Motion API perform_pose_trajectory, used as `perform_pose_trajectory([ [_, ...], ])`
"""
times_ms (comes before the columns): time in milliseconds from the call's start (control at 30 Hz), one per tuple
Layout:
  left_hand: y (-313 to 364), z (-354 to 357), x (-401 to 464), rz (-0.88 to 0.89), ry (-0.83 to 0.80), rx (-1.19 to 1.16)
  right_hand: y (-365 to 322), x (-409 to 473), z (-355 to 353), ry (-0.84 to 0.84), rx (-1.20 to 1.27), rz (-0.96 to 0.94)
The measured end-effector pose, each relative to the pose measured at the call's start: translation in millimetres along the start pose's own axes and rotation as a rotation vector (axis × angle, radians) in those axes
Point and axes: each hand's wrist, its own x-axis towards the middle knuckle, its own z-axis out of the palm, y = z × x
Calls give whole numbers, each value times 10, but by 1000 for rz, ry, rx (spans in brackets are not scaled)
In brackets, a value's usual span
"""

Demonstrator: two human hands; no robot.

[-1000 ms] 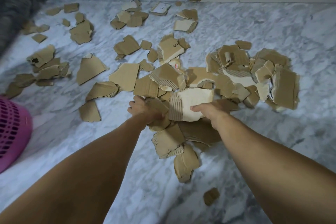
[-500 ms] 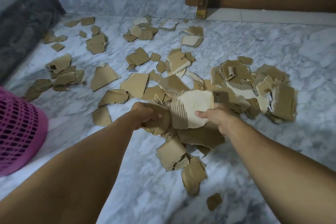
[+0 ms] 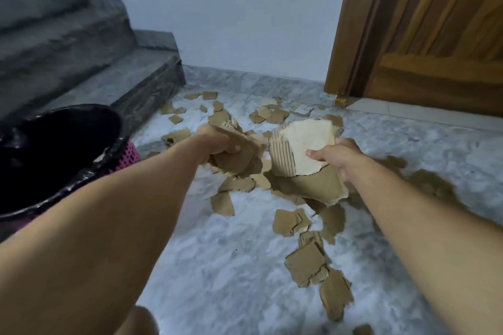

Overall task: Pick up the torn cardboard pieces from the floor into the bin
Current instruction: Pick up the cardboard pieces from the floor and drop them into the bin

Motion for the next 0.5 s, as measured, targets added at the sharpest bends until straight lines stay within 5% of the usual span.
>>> perform_pose_trajectory([
  [500,-514,-2925,-519,10,422,107,-1829,-992,2467,-169,54,-245],
])
